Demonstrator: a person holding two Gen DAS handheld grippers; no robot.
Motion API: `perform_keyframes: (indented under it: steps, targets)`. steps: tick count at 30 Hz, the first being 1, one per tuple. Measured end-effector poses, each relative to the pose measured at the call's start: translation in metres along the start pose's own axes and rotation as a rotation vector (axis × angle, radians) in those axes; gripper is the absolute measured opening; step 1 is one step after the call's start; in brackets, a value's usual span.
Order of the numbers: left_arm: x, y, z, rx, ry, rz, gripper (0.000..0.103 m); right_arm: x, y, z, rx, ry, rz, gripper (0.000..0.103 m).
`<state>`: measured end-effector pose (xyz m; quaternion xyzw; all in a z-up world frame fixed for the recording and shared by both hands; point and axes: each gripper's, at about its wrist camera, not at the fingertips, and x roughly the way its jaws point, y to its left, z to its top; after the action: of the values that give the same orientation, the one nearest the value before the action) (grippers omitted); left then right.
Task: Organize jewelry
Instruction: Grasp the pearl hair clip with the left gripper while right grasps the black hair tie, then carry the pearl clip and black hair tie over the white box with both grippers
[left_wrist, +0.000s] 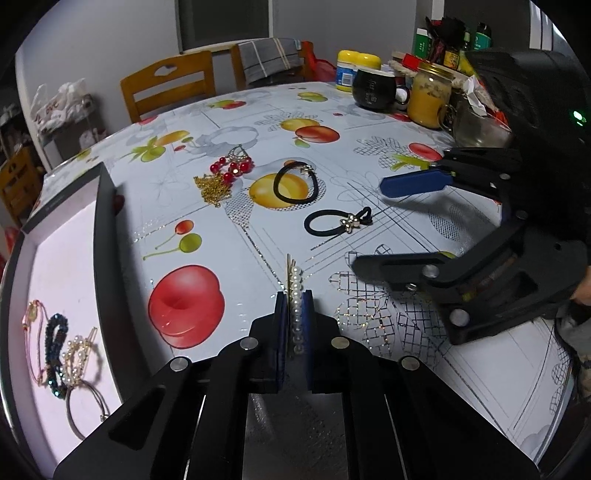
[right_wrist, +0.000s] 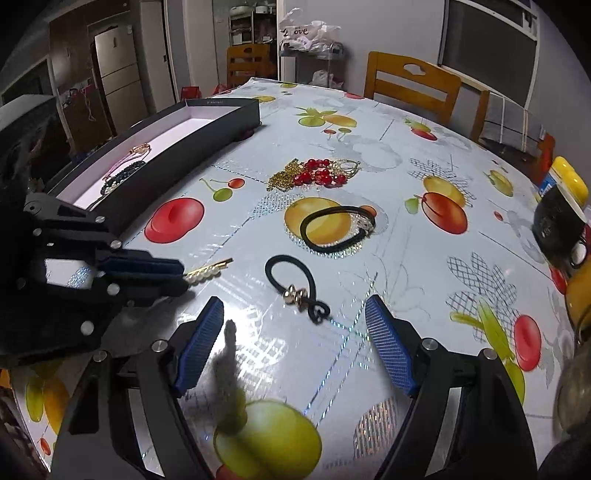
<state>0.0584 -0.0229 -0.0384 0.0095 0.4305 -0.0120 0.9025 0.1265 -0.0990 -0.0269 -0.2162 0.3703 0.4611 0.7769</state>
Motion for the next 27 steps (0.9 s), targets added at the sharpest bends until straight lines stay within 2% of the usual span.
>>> perform_keyframes:
  steps: [1,2,7,9,10,11,17,21,27]
  targets:
    - [0.0,0.0,0.0,-0.001,0.0,-0.001,0.008,0.002,-0.001,0.002,0.0,0.004,0.001,0.076]
    - [0.0,0.0,0.0,-0.002,0.0,-0.003,0.008,0.004,-0.001,0.003,0.0,0.007,0.001,0.069]
    - [0.0,0.001,0.0,-0.008,0.0,-0.007,0.008,0.012,-0.001,0.008,-0.002,0.022,0.027,0.05]
    - [0.0,0.001,0.0,-0.009,0.0,-0.008,0.008,0.011,-0.001,0.008,0.0,0.016,0.028,0.033]
    - [0.0,0.001,0.0,-0.011,-0.002,-0.01,0.008,0.01,0.0,0.007,0.001,0.012,0.029,0.016]
    - [-0.001,0.001,0.0,-0.011,-0.003,-0.01,0.008,0.009,0.001,0.007,0.001,0.011,0.031,0.013]
    - [-0.004,0.001,-0.001,-0.019,-0.015,-0.029,0.008,0.006,0.01,0.004,-0.01,0.008,0.018,0.013]
    - [-0.014,0.005,0.002,-0.044,-0.039,-0.059,0.008,0.0,0.012,0.002,0.003,-0.017,0.017,0.013]
    - [-0.031,0.007,0.008,-0.047,-0.078,-0.064,0.008,-0.009,0.013,0.0,0.015,-0.049,0.013,0.013]
